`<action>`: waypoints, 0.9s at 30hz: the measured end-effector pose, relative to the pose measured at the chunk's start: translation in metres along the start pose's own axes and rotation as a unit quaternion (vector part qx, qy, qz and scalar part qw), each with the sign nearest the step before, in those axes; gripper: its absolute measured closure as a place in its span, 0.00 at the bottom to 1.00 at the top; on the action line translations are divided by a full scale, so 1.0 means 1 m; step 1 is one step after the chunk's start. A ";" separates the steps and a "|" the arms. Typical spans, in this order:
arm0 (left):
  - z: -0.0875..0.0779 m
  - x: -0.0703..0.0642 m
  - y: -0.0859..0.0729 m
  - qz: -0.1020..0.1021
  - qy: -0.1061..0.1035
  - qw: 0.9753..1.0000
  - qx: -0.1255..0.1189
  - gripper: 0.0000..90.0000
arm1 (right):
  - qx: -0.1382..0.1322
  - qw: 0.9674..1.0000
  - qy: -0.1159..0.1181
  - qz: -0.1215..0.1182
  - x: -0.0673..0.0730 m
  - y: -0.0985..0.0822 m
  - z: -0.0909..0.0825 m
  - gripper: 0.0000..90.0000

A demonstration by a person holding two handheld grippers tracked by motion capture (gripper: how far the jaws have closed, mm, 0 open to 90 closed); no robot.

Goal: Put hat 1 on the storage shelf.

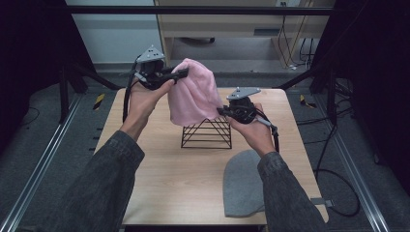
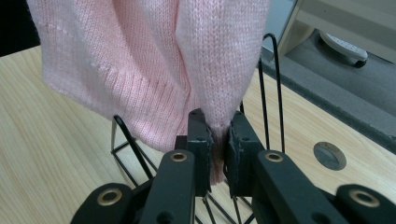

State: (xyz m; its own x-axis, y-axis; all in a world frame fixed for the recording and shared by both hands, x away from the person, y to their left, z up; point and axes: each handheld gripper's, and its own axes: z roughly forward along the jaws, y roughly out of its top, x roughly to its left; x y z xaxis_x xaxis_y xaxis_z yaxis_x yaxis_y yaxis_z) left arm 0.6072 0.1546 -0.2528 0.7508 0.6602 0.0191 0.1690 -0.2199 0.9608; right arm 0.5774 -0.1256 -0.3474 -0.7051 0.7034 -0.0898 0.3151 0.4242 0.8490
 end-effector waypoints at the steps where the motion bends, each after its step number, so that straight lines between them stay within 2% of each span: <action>1: 0.001 -0.001 0.000 0.000 -0.001 1.000 0.000 0.83 | 0.000 1.000 -0.001 0.001 0.000 -0.001 0.000 0.91; 13: 0.011 -0.012 -0.001 0.006 -0.014 1.000 0.009 0.83 | 0.008 1.000 -0.007 0.008 -0.004 -0.015 0.000 0.91; 22: 0.022 -0.017 -0.009 0.008 -0.022 0.999 0.021 0.83 | 0.017 1.000 -0.013 0.008 -0.007 -0.029 0.002 0.91; 27: 0.028 -0.022 -0.013 0.012 -0.028 0.999 0.029 0.83 | 0.020 1.000 -0.014 0.015 -0.008 -0.039 0.002 0.91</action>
State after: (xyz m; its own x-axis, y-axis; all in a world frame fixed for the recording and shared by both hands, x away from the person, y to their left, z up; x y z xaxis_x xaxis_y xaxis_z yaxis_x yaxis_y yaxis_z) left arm 0.6066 0.1228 -0.2733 0.7895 0.6132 0.0243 0.1864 -0.2773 0.9425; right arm 0.5717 -0.1465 -0.3808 -0.6767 0.7320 -0.0792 0.3622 0.4246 0.8298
